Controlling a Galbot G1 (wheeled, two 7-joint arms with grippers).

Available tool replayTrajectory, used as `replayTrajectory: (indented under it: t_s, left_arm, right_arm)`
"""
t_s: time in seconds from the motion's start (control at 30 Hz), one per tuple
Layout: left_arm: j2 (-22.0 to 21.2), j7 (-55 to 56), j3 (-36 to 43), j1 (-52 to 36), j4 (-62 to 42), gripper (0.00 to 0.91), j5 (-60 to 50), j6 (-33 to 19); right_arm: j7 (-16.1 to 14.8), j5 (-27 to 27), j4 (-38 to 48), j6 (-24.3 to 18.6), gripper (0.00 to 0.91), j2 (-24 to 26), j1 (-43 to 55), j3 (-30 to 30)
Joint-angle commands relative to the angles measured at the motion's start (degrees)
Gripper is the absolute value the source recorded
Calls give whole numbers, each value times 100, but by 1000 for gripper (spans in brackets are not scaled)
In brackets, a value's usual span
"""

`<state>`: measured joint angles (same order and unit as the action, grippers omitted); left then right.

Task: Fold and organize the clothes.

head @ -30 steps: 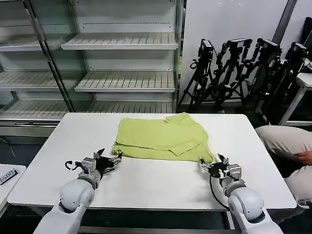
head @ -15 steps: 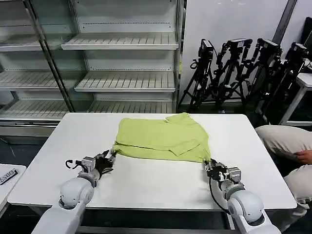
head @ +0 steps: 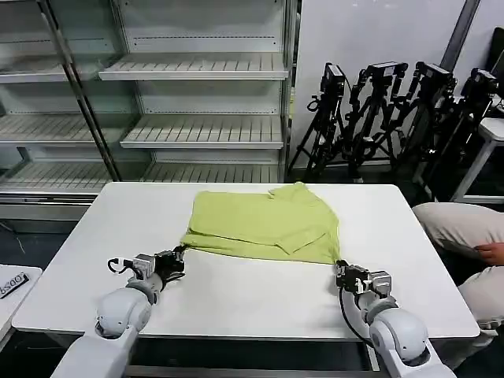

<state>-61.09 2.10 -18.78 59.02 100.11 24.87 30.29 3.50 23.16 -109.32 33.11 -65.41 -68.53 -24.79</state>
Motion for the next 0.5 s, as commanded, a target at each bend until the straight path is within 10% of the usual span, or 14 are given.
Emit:
replayTrajectory:
  t_s: [0.03,0.5]
  left_arm:
    - [323,-32,-451,1197,1192,10,36,45]
    - [429,-51,-1823,3911,2484,10,117,-397]
  right_arm:
    - [-7,-12,-613,-2,0,22,-555,-145]
    - [-140,-526,-1870,-196,0,-235,-2265,-345]
